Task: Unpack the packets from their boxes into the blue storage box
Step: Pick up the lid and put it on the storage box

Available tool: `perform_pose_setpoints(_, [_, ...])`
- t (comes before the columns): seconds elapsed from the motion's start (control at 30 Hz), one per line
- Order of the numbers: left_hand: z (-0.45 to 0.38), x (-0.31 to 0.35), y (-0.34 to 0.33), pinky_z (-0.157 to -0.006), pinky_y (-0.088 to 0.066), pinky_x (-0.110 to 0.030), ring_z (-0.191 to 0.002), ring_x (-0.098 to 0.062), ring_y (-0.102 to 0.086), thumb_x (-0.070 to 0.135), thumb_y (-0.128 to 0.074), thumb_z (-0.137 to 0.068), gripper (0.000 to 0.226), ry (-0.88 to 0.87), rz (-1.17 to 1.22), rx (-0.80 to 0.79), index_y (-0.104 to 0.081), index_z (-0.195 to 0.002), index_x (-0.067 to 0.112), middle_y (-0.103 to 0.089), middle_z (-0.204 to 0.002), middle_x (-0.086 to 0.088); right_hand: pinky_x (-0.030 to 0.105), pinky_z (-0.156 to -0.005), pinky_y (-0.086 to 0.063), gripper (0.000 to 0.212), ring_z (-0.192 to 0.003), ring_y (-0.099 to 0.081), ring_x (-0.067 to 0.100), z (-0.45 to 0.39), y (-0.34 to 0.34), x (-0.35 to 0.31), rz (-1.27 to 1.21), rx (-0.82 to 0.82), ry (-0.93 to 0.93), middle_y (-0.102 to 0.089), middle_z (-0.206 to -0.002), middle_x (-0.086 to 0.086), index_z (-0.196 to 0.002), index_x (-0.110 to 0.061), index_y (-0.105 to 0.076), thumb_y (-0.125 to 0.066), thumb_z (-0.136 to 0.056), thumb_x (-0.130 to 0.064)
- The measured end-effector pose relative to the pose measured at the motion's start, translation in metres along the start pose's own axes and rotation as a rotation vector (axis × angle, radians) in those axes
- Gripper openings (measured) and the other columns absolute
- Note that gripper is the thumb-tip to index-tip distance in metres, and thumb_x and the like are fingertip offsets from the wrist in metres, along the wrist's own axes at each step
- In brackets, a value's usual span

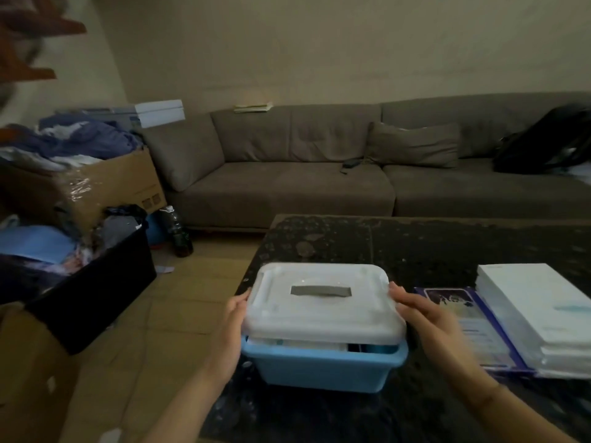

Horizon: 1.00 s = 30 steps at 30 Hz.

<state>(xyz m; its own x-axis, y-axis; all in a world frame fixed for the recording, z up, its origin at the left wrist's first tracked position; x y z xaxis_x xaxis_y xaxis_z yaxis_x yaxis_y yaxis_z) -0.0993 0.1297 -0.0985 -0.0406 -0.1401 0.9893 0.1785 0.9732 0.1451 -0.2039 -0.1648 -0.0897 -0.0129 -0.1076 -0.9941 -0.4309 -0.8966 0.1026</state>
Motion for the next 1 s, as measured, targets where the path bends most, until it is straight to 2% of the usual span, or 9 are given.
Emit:
perform_pose_setpoints(0.07, [0.007,0.001,-0.003,-0.067,-0.041,-0.010,-0.089,0.018,-0.055,0.042,-0.029,-0.103,0.024,-0.019,-0.044,0.031,-0.051,-0.110,0.037,-0.054,-0.125,0.015,0.040,-0.114,-0.034,0.035,-0.136,-0.040,0.006,0.004,-0.002,0.002,0.017,0.015,0.023,-0.055,-0.127,-0.028,-0.126,-0.028,-0.063,-0.062,-0.091,-0.025])
perform_pose_setpoints(0.17, [0.007,0.004,0.001,-0.068,-0.032,-0.010,-0.113,0.005,-0.042,0.042,-0.035,-0.103,0.020,-0.050,-0.118,0.082,-0.053,-0.106,0.036,-0.035,-0.140,0.025,0.031,-0.110,-0.032,0.033,-0.137,-0.035,0.000,0.007,-0.002,0.000,0.128,0.039,0.089,-0.051,-0.121,-0.035,-0.120,-0.031,-0.065,-0.067,-0.088,-0.025])
perform_pose_setpoints(0.37, [0.004,-0.007,0.007,-0.055,-0.044,-0.015,-0.089,-0.008,-0.055,0.019,-0.049,-0.101,0.012,0.030,-0.117,0.150,-0.058,-0.106,0.013,-0.056,-0.121,0.005,0.035,-0.111,-0.032,0.026,-0.132,-0.034,-0.004,0.016,-0.001,0.005,0.303,0.054,0.077,-0.046,-0.116,-0.041,-0.109,-0.040,-0.065,-0.070,-0.086,-0.027])
perform_pose_setpoints(0.6, [-0.013,-0.021,0.011,-0.074,-0.051,-0.041,-0.102,-0.027,-0.058,0.011,-0.055,-0.094,0.029,0.275,0.183,0.094,-0.052,-0.120,0.023,-0.056,-0.117,-0.008,0.021,-0.094,-0.043,0.022,-0.115,-0.053,0.000,0.012,-0.002,-0.011,0.525,0.095,0.108,-0.058,-0.133,-0.017,-0.108,-0.031,-0.068,-0.070,-0.086,-0.032])
perform_pose_setpoints(0.7, [-0.018,-0.028,0.015,-0.087,-0.054,-0.046,-0.108,-0.029,-0.062,0.016,-0.068,-0.089,0.046,0.363,0.268,0.079,-0.052,-0.132,0.014,-0.061,-0.122,-0.011,0.033,-0.093,-0.048,0.056,-0.114,-0.054,0.010,0.005,0.003,0.001,0.448,0.141,-0.092,-0.053,-0.139,-0.004,-0.134,-0.028,-0.053,-0.073,-0.082,-0.037])
perform_pose_setpoints(0.77, [-0.017,-0.023,0.014,-0.089,-0.055,-0.046,-0.104,-0.029,-0.066,0.019,-0.070,-0.088,0.042,0.344,0.200,0.073,-0.060,-0.128,0.011,-0.069,-0.114,-0.011,0.045,-0.098,-0.049,0.072,-0.118,-0.057,0.026,0.003,-0.001,0.022,0.235,0.092,-0.393,-0.053,-0.138,0.008,-0.145,-0.020,-0.040,-0.072,-0.083,-0.039])
perform_pose_setpoints(0.83, [-0.016,-0.013,0.016,-0.091,-0.053,-0.043,-0.102,-0.024,-0.065,0.019,-0.069,-0.090,0.037,0.269,0.041,0.117,-0.063,-0.126,0.016,-0.070,-0.112,-0.005,0.049,-0.094,-0.053,0.054,-0.102,-0.065,0.031,0.004,-0.008,0.031,0.060,0.015,-0.558,-0.065,-0.116,0.014,-0.134,-0.011,-0.051,-0.068,-0.087,-0.034])
perform_pose_setpoints(0.93, [-0.016,0.004,0.017,-0.092,-0.051,-0.034,-0.107,-0.018,-0.061,0.024,-0.067,-0.092,0.041,0.121,-0.202,0.173,-0.061,-0.132,0.016,-0.066,-0.124,-0.001,0.037,-0.069,-0.058,0.036,-0.087,-0.066,0.023,-0.003,-0.006,0.017,0.252,0.043,-0.439,-0.066,-0.095,0.006,-0.123,-0.013,-0.059,-0.064,-0.091,-0.028])
perform_pose_setpoints(1.0, [-0.013,0.010,0.012,-0.098,-0.051,-0.036,-0.113,-0.019,-0.060,0.034,-0.066,-0.092,0.050,0.057,-0.321,0.168,-0.057,-0.137,0.015,-0.064,-0.131,-0.002,0.023,-0.055,-0.046,0.036,-0.081,-0.062,0.014,-0.008,-0.009,0.003,0.503,0.085,-0.310,-0.061,-0.088,-0.003,-0.127,-0.017,-0.057,-0.062,-0.092,-0.028])
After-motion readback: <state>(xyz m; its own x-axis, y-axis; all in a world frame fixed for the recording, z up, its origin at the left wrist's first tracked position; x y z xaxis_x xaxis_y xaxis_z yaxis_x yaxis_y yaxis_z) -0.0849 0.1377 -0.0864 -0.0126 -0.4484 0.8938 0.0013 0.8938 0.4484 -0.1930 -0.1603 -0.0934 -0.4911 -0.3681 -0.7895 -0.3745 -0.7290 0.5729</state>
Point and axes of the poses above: each hand's wrist, its own z-axis away from the middle knuckle, its own y-axis out of the back of the hand, x = y × z, the point moved 7 cm from there along -z, towards the middle knuckle
